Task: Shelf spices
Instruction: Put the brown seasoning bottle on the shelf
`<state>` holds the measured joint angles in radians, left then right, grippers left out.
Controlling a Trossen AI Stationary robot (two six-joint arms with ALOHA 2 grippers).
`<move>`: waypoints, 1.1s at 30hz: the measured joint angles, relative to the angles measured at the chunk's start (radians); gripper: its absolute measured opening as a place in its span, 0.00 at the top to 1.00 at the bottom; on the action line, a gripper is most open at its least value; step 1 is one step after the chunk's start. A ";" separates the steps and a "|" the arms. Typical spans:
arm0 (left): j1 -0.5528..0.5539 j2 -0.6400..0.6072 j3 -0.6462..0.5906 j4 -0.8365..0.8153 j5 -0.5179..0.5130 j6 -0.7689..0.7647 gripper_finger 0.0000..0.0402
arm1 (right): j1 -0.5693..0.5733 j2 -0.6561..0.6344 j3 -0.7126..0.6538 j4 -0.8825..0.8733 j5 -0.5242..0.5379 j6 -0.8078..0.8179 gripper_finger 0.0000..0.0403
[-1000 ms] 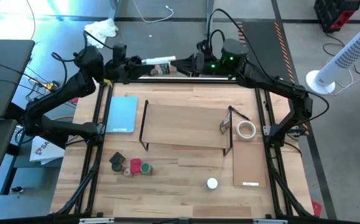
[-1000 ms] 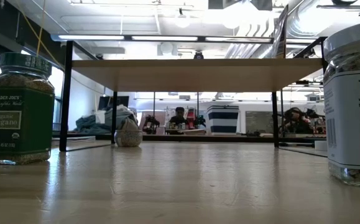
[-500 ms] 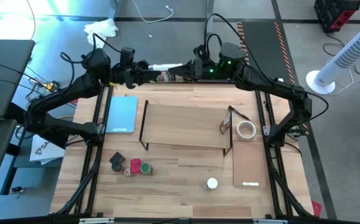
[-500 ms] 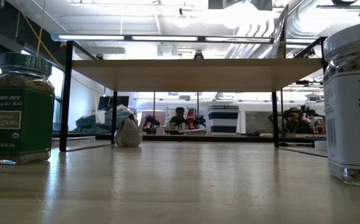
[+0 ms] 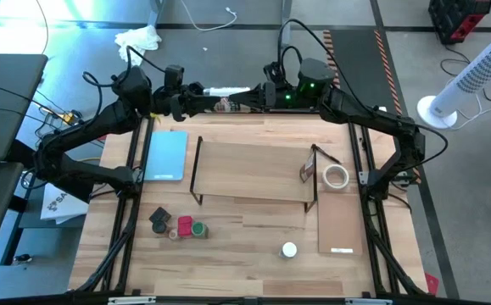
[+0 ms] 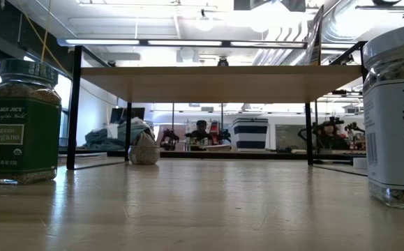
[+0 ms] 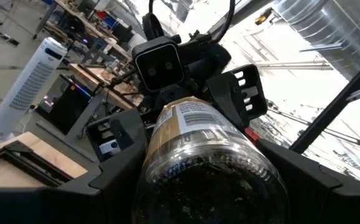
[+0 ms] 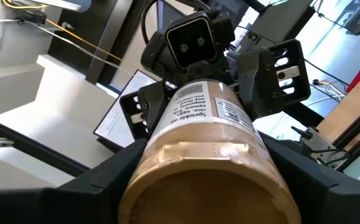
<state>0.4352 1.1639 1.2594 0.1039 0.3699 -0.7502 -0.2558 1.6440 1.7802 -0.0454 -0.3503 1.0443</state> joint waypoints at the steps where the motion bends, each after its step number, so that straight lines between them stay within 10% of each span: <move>1: -0.002 -0.001 0.000 0.012 0.009 0.000 0.32 | 0.000 0.000 0.000 0.001 0.002 -0.004 0.34; 13: 0.048 -0.136 0.005 0.052 0.062 -0.031 0.08 | -0.027 -0.156 0.009 -0.067 -0.020 -0.128 0.34; 24: 0.141 -0.241 0.001 0.022 0.044 -0.032 0.07 | -0.077 -0.291 0.059 -0.245 -0.004 -0.199 0.34; 33: 0.259 -0.385 0.004 -0.049 -0.092 0.068 0.06 | 0.025 -0.132 0.372 -0.978 0.102 -0.408 0.34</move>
<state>0.6941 0.7791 1.2631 0.0550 0.2780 -0.6820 -0.2313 1.5116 2.1517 -1.0232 -0.2478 0.6365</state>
